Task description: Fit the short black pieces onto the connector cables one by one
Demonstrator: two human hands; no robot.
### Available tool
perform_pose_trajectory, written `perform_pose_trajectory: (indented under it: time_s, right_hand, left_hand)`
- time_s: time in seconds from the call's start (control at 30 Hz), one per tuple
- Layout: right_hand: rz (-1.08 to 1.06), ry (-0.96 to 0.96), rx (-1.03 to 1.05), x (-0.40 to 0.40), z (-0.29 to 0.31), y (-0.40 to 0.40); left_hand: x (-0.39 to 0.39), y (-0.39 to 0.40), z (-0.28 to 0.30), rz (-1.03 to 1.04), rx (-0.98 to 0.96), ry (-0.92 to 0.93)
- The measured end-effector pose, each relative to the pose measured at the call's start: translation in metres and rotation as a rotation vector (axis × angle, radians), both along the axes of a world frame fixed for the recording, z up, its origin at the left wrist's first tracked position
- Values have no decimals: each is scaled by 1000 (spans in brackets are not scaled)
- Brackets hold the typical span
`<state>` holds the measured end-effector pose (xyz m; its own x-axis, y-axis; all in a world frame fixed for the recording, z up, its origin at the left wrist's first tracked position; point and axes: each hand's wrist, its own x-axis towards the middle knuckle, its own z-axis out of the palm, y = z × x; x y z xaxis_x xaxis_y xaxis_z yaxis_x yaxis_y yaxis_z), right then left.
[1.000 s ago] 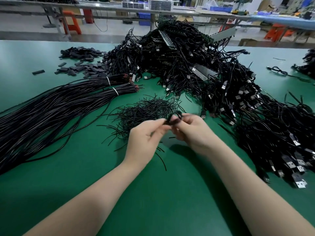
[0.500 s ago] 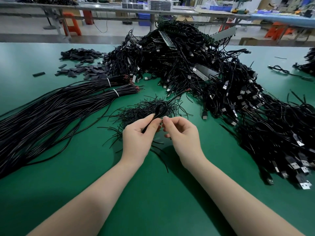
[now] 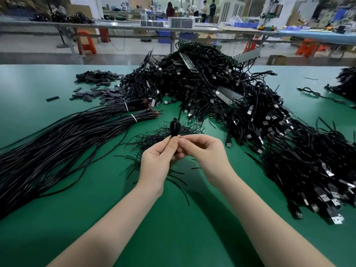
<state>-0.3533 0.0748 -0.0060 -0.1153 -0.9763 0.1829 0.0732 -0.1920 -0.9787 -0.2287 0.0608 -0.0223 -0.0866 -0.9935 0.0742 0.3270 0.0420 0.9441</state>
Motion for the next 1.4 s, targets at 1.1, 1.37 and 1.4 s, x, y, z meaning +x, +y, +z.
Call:
perform_pose_trajectory:
  time_s: [1.1,1.37,1.4]
  right_hand:
    - [121,8,-63,5,78,6]
    - [273,-111,84,-1,81,9]
    - [292,-119,93,-2,82,9]
  left_hand:
    - [46,-9,107,-249,-208,-360]
    - [46,-6,112,-306,-176,-333]
    - [46,-5,113,-307,-179,-338]
